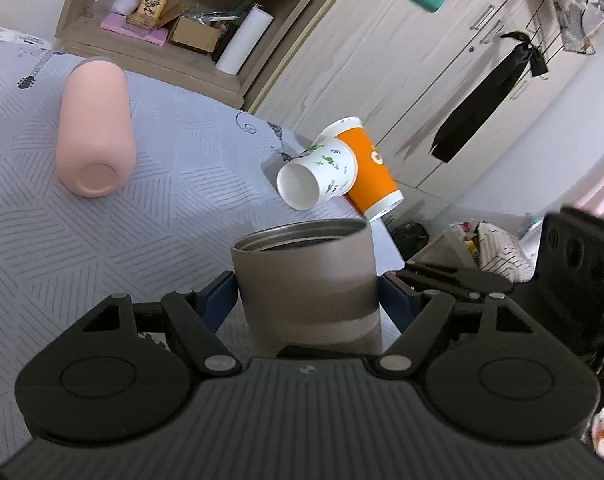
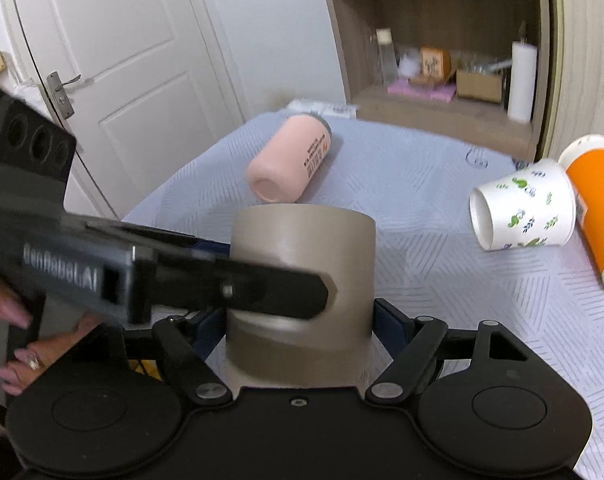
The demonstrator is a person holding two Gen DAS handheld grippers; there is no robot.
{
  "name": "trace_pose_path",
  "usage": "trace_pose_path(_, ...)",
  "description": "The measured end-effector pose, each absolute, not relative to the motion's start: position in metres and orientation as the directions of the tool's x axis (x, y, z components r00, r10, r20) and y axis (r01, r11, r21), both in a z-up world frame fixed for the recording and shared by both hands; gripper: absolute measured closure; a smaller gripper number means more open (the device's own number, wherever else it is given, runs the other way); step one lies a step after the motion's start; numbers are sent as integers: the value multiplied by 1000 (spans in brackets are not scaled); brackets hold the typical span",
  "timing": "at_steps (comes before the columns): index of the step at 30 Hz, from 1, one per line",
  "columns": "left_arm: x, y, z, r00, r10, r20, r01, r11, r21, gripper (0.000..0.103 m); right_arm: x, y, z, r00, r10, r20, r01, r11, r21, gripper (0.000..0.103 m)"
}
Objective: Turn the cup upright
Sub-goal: 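Rotate the taupe tumbler upright with the left gripper, opening end up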
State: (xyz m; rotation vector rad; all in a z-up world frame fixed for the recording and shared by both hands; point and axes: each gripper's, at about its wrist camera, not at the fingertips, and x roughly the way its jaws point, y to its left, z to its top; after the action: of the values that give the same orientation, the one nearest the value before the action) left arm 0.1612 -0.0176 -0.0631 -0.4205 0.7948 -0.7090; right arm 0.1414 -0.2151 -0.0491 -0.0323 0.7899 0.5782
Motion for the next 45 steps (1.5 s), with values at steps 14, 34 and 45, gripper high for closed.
trace_pose_path(14,159,-25,-41,578,-672,-464,556,740,-379,28,132,-198,-47,709,437,-553,-534,846,-16,21)
trace_pose_path(34,185,-47,-37,630,-587,-509,585,789,-186,28,164,-190,-67,782,399,-478,-508,853,-120,21)
trace_pose_path(45,176,-56,-36,648,-587,-485,596,787,-158,27,154,-194,-77,821,369,-436,-441,894,-73,21)
